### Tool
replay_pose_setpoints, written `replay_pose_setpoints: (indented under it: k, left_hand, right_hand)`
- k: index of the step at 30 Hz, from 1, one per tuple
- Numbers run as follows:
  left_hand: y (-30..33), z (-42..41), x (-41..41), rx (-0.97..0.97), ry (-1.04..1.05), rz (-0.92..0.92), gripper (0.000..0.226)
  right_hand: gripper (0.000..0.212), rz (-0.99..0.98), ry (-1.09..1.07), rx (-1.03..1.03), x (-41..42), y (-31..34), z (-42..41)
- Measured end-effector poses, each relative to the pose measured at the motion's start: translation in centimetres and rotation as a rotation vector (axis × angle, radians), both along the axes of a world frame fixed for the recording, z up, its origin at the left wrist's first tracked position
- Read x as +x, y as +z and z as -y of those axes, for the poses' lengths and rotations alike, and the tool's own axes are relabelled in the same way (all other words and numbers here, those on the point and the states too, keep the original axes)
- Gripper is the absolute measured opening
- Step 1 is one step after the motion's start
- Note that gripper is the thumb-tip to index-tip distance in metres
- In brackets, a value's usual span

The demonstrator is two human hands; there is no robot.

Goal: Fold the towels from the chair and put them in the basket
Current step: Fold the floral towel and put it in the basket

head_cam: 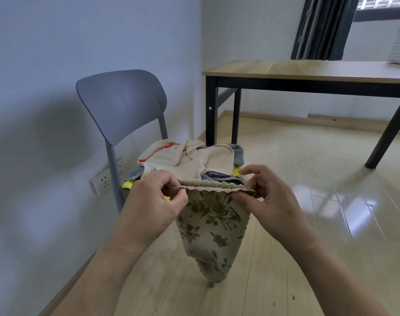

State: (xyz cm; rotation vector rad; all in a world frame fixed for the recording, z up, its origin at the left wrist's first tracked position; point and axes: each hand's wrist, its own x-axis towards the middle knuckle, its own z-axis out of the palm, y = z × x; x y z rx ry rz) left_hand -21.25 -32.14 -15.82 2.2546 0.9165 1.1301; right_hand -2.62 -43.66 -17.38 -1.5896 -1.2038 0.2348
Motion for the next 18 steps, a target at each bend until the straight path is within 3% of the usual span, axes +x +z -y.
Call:
replay_pose_setpoints:
  k: [6, 12, 18]
  left_hand:
    - [-0.2, -0.2, 0.1, -0.125, -0.040, 0.052, 0.024]
    - [-0.1, -0.6, -0.4, -0.230, -0.105, 0.139, 0.032]
    - [0.8, -2.9, 1.2, -0.211, -0.071, -0.024, 0.016]
  right_hand:
    - [0.008, 0.012, 0.007, -0.127, -0.1, 0.3, -0.2]
    - [0.009, -0.145, 0.100, -0.185, 0.0, 1.1, -0.1]
    - [0.012, -0.098, 0.082, -0.192, 0.9, 3.4, -2.2]
